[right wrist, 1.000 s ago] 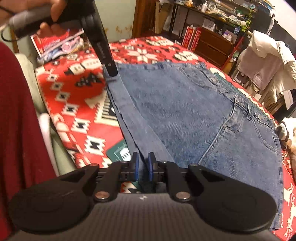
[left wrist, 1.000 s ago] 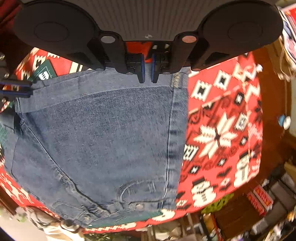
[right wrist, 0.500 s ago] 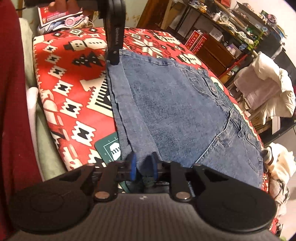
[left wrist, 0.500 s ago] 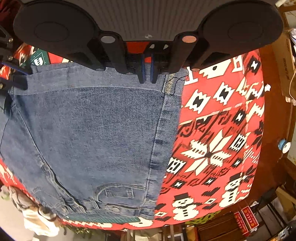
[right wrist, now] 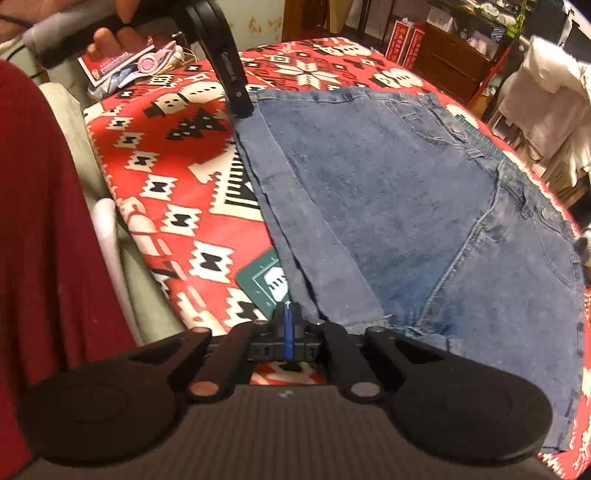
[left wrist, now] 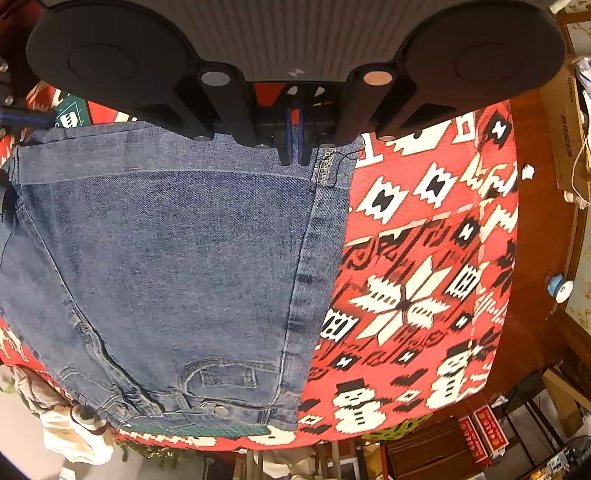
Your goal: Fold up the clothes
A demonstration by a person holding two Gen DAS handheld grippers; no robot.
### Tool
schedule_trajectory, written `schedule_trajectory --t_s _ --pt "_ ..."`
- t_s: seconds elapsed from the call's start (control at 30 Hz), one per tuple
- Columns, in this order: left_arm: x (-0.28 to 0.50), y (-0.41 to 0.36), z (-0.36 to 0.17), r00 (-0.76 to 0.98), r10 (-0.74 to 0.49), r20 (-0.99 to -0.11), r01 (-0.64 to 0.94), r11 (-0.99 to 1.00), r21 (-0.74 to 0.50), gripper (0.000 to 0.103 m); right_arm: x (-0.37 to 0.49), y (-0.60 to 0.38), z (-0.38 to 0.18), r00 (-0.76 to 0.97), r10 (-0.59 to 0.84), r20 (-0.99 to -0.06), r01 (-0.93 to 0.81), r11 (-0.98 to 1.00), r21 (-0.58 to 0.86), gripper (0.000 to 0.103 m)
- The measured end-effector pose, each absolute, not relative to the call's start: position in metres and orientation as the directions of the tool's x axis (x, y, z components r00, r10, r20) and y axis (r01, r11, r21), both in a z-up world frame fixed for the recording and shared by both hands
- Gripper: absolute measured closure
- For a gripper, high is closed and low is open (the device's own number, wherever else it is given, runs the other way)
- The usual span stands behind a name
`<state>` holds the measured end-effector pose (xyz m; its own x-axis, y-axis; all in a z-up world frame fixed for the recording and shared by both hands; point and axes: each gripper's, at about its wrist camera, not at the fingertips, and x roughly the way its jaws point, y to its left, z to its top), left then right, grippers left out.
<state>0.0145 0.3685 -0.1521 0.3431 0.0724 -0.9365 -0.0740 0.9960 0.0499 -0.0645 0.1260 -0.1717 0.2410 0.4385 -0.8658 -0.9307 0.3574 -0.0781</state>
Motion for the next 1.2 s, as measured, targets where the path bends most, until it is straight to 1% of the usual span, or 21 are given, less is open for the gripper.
schedule_trajectory --t_s 0.07,0.13,0.2,0.23,0.27,0.3,0.33,0.4,0.43,0.5,0.57,0.6,0.63,0.67,0.77,0.83,0.87,0.9,1.0,1.13,1.2 --pt "0.013 0.368 -0.147 0.354 0.068 -0.933 -0.077 0.996 0.044 0.098 -0.057 0.118 -0.163 0.224 0.471 -0.853 -0.917 0.399 -0.020 0.102" --pt "0.012 0.367 -0.137 0.376 0.054 -0.925 -0.083 0.996 0.024 0.098 -0.053 0.110 -0.153 0.239 0.490 -0.838 -0.906 0.424 -0.011 0.099" --pt "0.012 0.364 -0.125 0.402 0.028 -0.915 -0.090 0.996 -0.009 0.098 -0.049 0.101 -0.144 0.260 0.506 -0.823 -0.893 0.450 -0.006 0.086" --pt "0.014 0.361 -0.119 0.412 0.018 -0.911 -0.091 0.996 -0.022 0.098 -0.047 0.096 -0.139 0.268 0.514 -0.815 -0.885 0.465 0.002 0.082" --pt "0.015 0.357 -0.111 0.421 0.008 -0.907 -0.095 0.995 -0.035 0.097 -0.043 0.091 -0.133 0.271 0.525 -0.807 -0.875 0.484 0.021 0.074" --pt "0.016 0.351 -0.103 0.430 -0.002 -0.903 -0.100 0.994 -0.050 0.092 -0.040 0.086 -0.128 0.277 0.535 -0.798 -0.863 0.504 0.039 0.067" --pt "0.016 0.345 -0.096 0.439 -0.017 -0.898 -0.099 0.993 -0.067 0.088 -0.037 0.081 -0.121 0.285 0.545 -0.789 -0.849 0.525 0.056 0.065" --pt "0.014 0.330 -0.083 0.457 -0.049 -0.888 -0.093 0.990 -0.102 0.065 -0.029 0.068 -0.107 0.298 0.560 -0.773 -0.823 0.561 0.090 0.054" --pt "0.013 0.321 -0.077 0.467 -0.062 -0.882 -0.090 0.989 -0.117 0.064 -0.025 0.061 -0.100 0.309 0.567 -0.764 -0.810 0.578 0.101 0.051" --pt "0.011 0.305 -0.070 0.474 -0.063 -0.879 -0.082 0.990 -0.115 0.063 -0.021 0.052 -0.086 0.351 0.566 -0.746 -0.792 0.604 0.086 0.032" --pt "0.009 0.288 -0.062 0.480 -0.064 -0.875 -0.074 0.991 -0.113 0.063 -0.022 0.046 -0.072 0.391 0.553 -0.736 -0.784 0.619 0.049 0.023" --pt "0.007 0.282 -0.059 0.483 -0.058 -0.874 -0.084 0.990 -0.112 0.061 -0.023 0.041 -0.066 0.411 0.549 -0.728 -0.778 0.627 0.034 0.014" --pt "0.006 0.275 -0.057 0.486 -0.052 -0.872 -0.094 0.989 -0.111 0.060 -0.025 0.036 -0.059 0.433 0.550 -0.714 -0.772 0.636 0.021 0.009" --pt "0.004 0.269 -0.054 0.489 -0.045 -0.871 -0.104 0.988 -0.110 0.060 -0.028 0.032 -0.052 0.456 0.550 -0.700 -0.765 0.645 0.009 0.000" --pt "-0.002 0.257 -0.049 0.464 -0.039 -0.885 -0.156 0.980 -0.125 0.059 -0.031 0.018 -0.034 0.486 0.544 -0.684 -0.739 0.673 0.011 0.000" --pt "-0.009 0.248 -0.047 0.470 -0.027 -0.882 -0.182 0.975 -0.126 0.052 -0.031 0.010 -0.026 0.491 0.528 -0.694 -0.717 0.697 0.023 0.000" --pt "-0.016 0.242 -0.045 0.472 -0.003 -0.881 -0.208 0.972 -0.114 0.044 -0.032 0.006 -0.022 0.495 0.523 -0.694 -0.710 0.704 0.024 0.000" --pt "-0.021 0.237 -0.045 0.478 0.023 -0.878 -0.230 0.968 -0.100 0.039 -0.033 0.002 -0.019 0.499 0.519 -0.694 -0.704 0.710 0.025 0.000" --pt "-0.034 0.221 -0.049 0.478 0.091 -0.873 -0.272 0.961 -0.049 0.034 -0.034 -0.012 -0.012 0.501 0.513 -0.697 -0.681 0.730 0.048 0.000" --pt "-0.041 0.204 -0.058 0.444 0.128 -0.887 -0.267 0.964 0.006 0.034 -0.026 -0.037 -0.013 0.469 0.506 -0.724 -0.565 0.802 0.195 0.000" --pt "-0.043 0.193 -0.063 0.432 0.169 -0.886 -0.242 0.968 0.066 0.034 -0.024 -0.044 -0.014 0.465 0.487 -0.739 -0.533 0.821 0.205 0.000"
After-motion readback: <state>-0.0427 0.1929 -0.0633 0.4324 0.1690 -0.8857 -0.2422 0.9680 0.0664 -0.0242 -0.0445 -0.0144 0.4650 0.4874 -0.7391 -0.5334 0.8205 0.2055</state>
